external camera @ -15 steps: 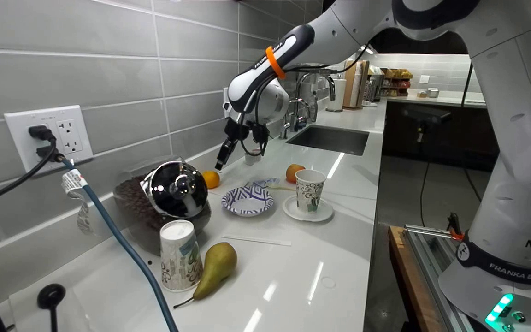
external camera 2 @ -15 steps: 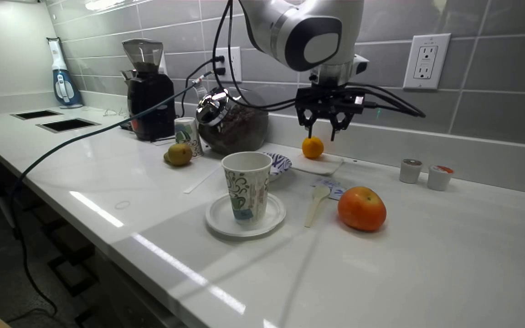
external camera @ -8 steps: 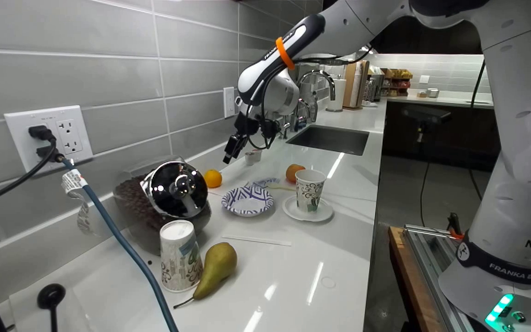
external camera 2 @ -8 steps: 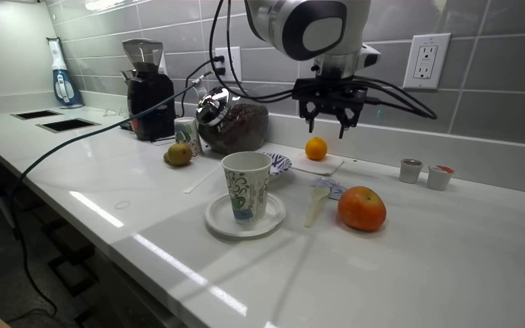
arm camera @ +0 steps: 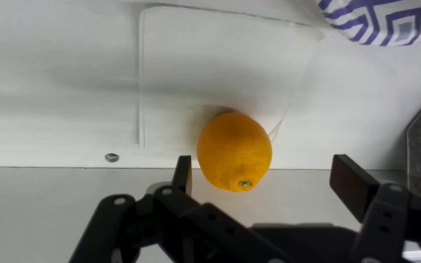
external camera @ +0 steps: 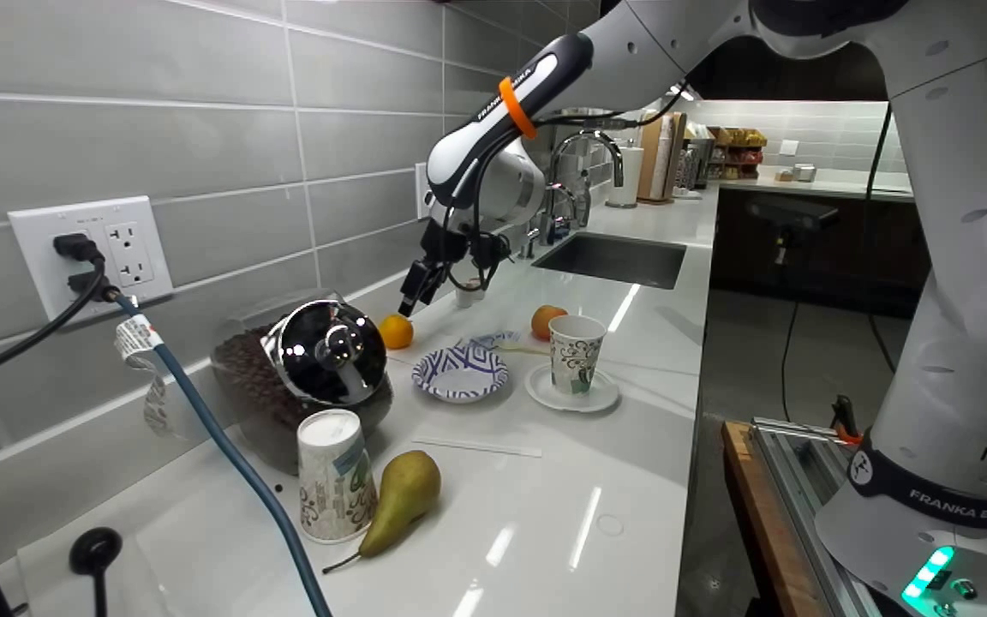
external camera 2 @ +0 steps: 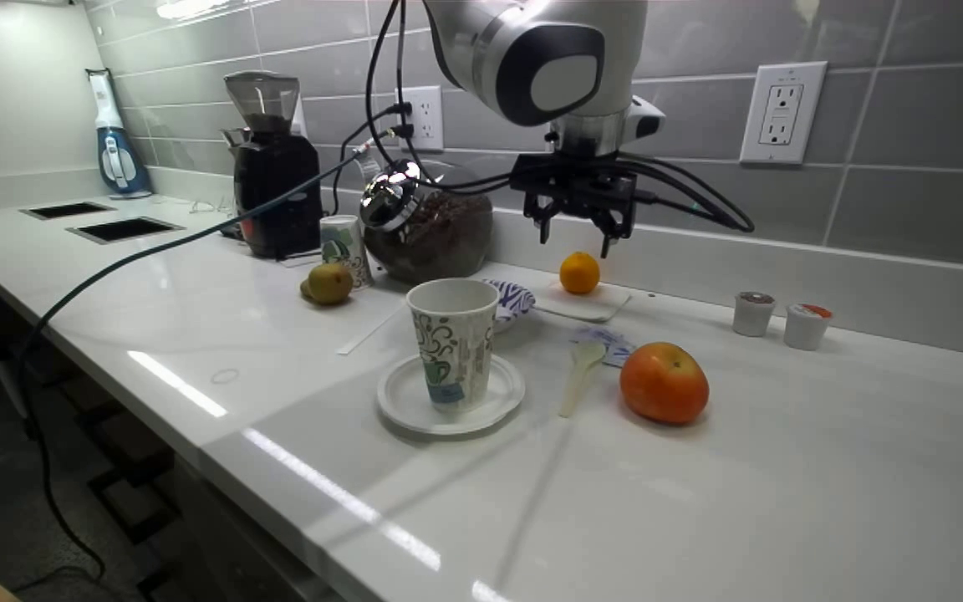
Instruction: Move the orange to the right
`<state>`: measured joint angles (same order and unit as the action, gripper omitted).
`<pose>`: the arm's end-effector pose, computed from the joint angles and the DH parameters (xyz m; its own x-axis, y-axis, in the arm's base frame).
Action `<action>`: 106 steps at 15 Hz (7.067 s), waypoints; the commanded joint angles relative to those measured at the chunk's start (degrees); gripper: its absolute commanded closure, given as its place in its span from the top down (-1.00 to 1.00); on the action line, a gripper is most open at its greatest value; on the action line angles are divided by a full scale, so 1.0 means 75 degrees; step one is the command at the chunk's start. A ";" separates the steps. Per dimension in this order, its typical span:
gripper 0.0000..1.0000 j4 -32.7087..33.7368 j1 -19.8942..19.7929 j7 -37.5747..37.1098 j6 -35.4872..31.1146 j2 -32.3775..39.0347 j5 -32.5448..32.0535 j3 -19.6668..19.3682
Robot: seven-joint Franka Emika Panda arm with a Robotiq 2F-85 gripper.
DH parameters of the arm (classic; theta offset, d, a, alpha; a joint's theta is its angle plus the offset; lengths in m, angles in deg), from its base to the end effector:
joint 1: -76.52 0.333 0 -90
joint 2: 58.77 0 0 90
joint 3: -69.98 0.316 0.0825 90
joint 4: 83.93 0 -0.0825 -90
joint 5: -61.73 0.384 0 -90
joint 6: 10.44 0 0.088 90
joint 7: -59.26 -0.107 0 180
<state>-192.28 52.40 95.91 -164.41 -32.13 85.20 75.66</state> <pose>0.6218 -0.2262 0.2917 0.9147 -0.0587 0.3998 -0.0180 -0.9943 -0.1047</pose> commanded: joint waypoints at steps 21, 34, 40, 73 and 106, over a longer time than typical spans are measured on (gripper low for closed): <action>0.69 0.1264 0.0377 -0.1518 -0.0786 0.1619 -0.1220 -0.0096; 0.27 0.1348 0.0416 -0.1601 -0.0970 0.1720 -0.1715 -0.0093; 0.24 0.1297 0.0395 -0.1587 -0.0966 0.1650 -0.1714 -0.0058; -0.37 -0.1960 -0.0169 -0.3411 -0.1929 -0.1545 -0.0965 -0.1267; -0.37 0.4393 -0.2297 -0.3865 0.0985 0.2983 -0.0766 -0.1689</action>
<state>-167.78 36.66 67.55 -160.57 -15.81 80.81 62.09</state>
